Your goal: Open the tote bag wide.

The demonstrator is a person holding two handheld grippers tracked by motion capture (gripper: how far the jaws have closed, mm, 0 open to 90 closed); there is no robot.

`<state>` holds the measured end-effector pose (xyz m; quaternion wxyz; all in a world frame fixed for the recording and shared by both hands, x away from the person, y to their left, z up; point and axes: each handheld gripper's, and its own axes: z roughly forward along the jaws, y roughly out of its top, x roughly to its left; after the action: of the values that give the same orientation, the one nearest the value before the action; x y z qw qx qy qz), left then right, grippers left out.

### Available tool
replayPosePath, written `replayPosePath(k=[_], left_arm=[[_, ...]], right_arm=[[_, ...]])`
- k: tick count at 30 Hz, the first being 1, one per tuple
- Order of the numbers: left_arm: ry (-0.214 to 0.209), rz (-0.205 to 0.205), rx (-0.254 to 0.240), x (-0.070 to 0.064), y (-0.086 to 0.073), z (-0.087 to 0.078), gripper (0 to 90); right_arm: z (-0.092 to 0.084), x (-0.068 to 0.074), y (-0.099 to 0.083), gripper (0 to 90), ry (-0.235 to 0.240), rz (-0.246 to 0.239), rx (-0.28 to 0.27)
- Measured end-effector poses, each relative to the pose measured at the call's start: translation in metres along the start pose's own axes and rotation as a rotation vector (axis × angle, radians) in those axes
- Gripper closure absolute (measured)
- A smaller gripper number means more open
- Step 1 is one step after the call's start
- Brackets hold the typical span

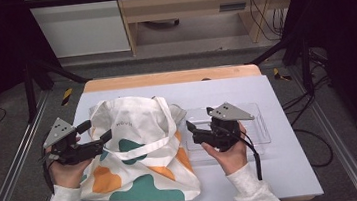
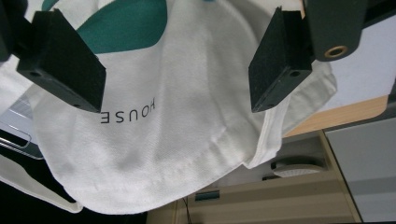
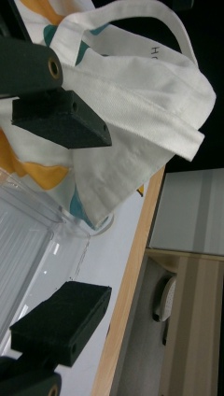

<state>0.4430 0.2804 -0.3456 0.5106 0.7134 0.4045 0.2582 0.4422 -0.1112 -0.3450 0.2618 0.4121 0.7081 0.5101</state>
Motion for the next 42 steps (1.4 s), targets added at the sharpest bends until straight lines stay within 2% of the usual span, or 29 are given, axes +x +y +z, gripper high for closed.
replayPosePath(k=[4, 12, 15, 19, 20, 24, 26, 28, 35, 41, 42], left_arm=[[-0.01, -0.004, 0.01, -0.003, 0.0, 0.006, 20.6], [-0.018, 0.016, 0.057, -0.009, -0.007, 0.019, 25.7], [-0.004, 0.028, 0.084, -0.011, -0.009, 0.025, 28.6], [0.01, 0.033, 0.112, -0.01, -0.013, 0.029, 31.6], [0.022, 0.024, 0.127, -0.009, -0.015, 0.03, 35.2], [0.015, 0.01, 0.144, -0.005, -0.018, 0.031, 42.5], [0.008, -0.002, 0.15, -0.002, -0.02, 0.031, 52.2], [0.003, -0.004, 0.161, -0.001, -0.021, 0.032, 57.5], [-0.015, 0.017, 0.191, -0.005, -0.022, 0.034, 77.1], [-0.021, 0.021, 0.204, -0.008, -0.023, 0.033, 84.3], [-0.022, 0.024, 0.207, -0.007, -0.023, 0.033, 85.0]], right_arm=[[0.005, 0.005, 0.002, 25.3, 0.013, -0.01, 0.006], [0.01, 0.015, 0.006, 30.4, 0.052, -0.014, 0.004], [0.012, 0.022, 0.008, 33.3, 0.085, -0.027, 0.01], [0.014, 0.027, 0.008, 35.1, 0.103, -0.038, 0.017], [0.014, 0.03, 0.009, 36.5, 0.117, -0.039, 0.019], [0.014, 0.033, 0.011, 39.0, 0.134, -0.045, 0.017], [0.014, 0.035, 0.013, 41.7, 0.157, -0.041, 0.019], [0.014, 0.036, 0.015, 43.0, 0.163, -0.041, 0.019], [0.018, 0.047, 0.019, 46.9, 0.175, -0.066, 0.01], [0.026, 0.06, 0.027, 47.6, 0.209, -0.074, -0.005], [0.031, 0.066, 0.028, 48.0, 0.217, -0.076, 0.002]])
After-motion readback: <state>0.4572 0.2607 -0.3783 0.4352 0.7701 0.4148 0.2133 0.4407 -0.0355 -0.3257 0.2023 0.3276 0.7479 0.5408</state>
